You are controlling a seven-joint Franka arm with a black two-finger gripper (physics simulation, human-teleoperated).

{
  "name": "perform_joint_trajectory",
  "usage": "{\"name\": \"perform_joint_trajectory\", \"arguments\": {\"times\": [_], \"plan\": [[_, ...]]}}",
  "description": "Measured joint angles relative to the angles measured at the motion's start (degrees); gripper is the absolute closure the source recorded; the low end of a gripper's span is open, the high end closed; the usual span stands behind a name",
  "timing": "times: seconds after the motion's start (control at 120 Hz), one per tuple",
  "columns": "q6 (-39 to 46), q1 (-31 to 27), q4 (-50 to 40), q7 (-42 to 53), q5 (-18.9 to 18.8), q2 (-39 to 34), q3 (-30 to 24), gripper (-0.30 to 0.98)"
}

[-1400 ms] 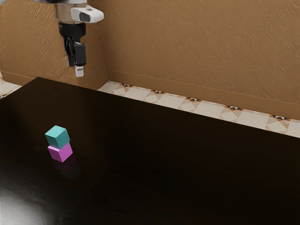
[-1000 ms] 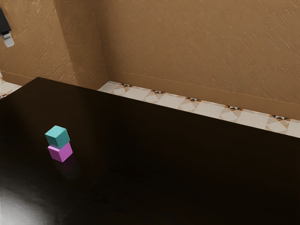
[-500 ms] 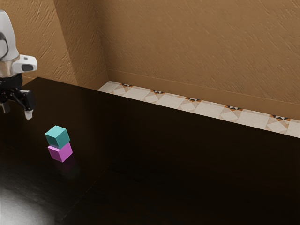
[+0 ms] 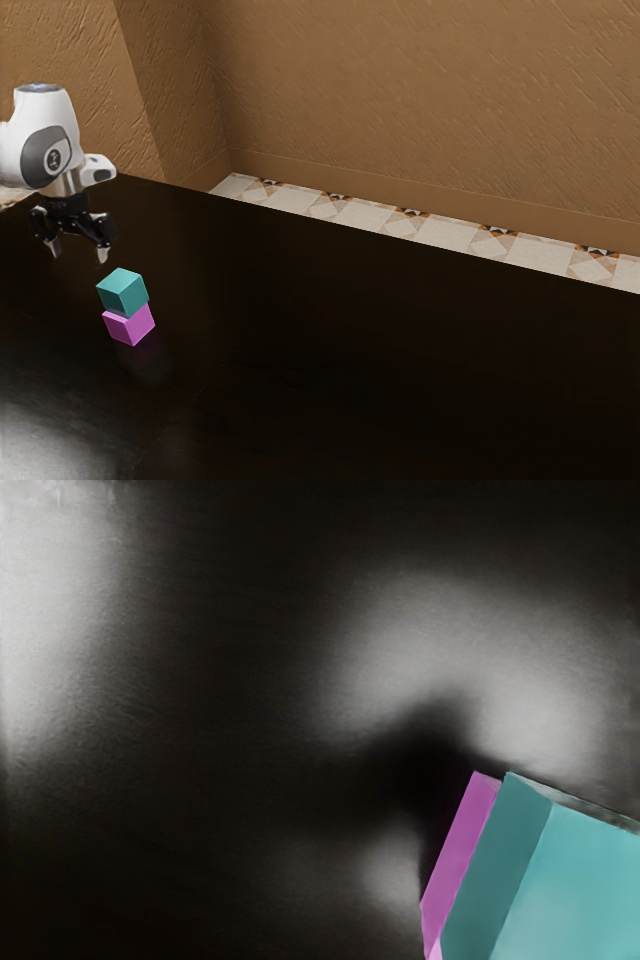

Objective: Pick up the blue block with one arm, and put the blue block on the table with one arm

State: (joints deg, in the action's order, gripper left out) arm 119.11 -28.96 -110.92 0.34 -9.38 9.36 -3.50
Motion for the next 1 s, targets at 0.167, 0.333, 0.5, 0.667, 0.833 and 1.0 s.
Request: {"name": "perform_joint_trajectory", "arguments": {"times": [0.167, 0.333, 0.5, 0.667, 0.833, 1.0], "plan": [[2.09, 0.19, 0.55, 3.44, 5.31, 0.68, -2.31, 0.0], [4.83, -0.36, -3.88, 6.02, 5.89, -0.99, -4.07, 0.0], [6.39, -0.61, -5.45, 8.11, 5.21, -1.23, -4.16, 0.0], [7.6, -0.96, -7.14, 9.71, 4.52, -0.79, -4.22, 0.0], [8.73, -0.74, -7.61, 10.93, 4.43, -0.02, -4.31, 0.0], [9.85, -0.42, -8.36, 11.86, 4.51, 0.69, -4.57, 0.0]]}}
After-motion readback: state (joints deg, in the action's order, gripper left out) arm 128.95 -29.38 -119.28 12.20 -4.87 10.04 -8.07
